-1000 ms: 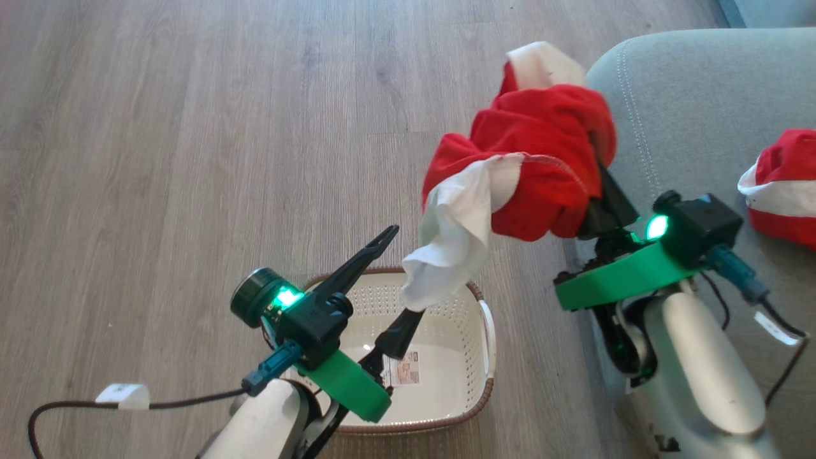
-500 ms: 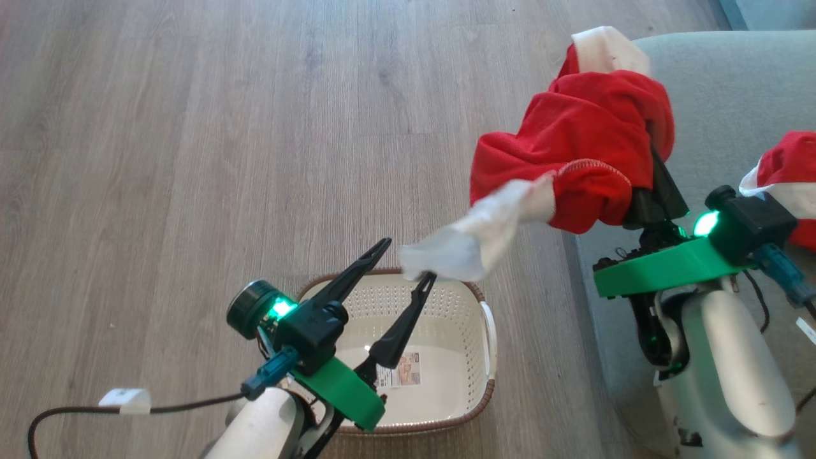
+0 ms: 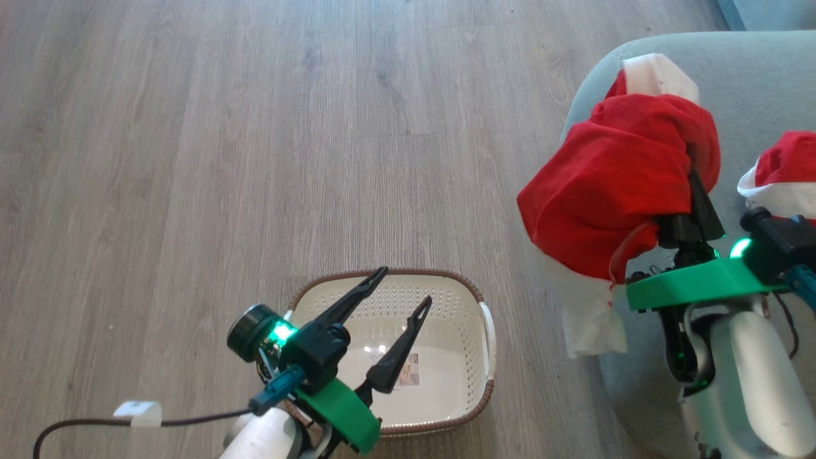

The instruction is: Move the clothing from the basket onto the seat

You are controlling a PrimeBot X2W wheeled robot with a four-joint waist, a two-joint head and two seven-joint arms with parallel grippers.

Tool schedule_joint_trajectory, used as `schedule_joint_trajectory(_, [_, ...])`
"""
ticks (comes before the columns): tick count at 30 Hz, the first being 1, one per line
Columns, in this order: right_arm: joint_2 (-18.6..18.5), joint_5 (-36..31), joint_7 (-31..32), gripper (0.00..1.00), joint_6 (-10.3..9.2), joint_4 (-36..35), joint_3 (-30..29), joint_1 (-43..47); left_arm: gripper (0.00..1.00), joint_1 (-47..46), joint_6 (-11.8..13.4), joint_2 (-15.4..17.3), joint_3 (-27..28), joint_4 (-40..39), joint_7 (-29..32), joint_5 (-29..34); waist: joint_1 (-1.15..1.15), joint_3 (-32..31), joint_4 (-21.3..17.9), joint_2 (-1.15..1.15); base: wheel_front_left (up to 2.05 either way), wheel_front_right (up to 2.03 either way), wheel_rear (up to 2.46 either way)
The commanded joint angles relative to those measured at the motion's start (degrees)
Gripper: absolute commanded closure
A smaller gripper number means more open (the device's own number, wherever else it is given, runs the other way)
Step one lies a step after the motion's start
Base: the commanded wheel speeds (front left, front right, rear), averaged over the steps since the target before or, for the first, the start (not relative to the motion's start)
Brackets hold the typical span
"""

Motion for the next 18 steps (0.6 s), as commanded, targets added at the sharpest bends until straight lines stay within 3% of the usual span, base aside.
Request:
schedule_joint_trajectory(1, [0.65,-0.2,-0.54,1.0,-0.01,-2.15,0.68,-0.45,0.0,-1.23,-0.08,0.81,1.46,-1.4,-0.28,0.45,0.0,-0.02,-0.11,0.0,0.0,0.0,0.0])
schedule_joint_trajectory(18, [0.65,0.26,-0.54,1.0,-0.01,0.1,-0.75,1.39,0.0,-0.05,-0.08,1.02,-0.2,2.44,-0.28,0.33,0.0,0.14,-0.27,0.0,0.0,0.0,0.0])
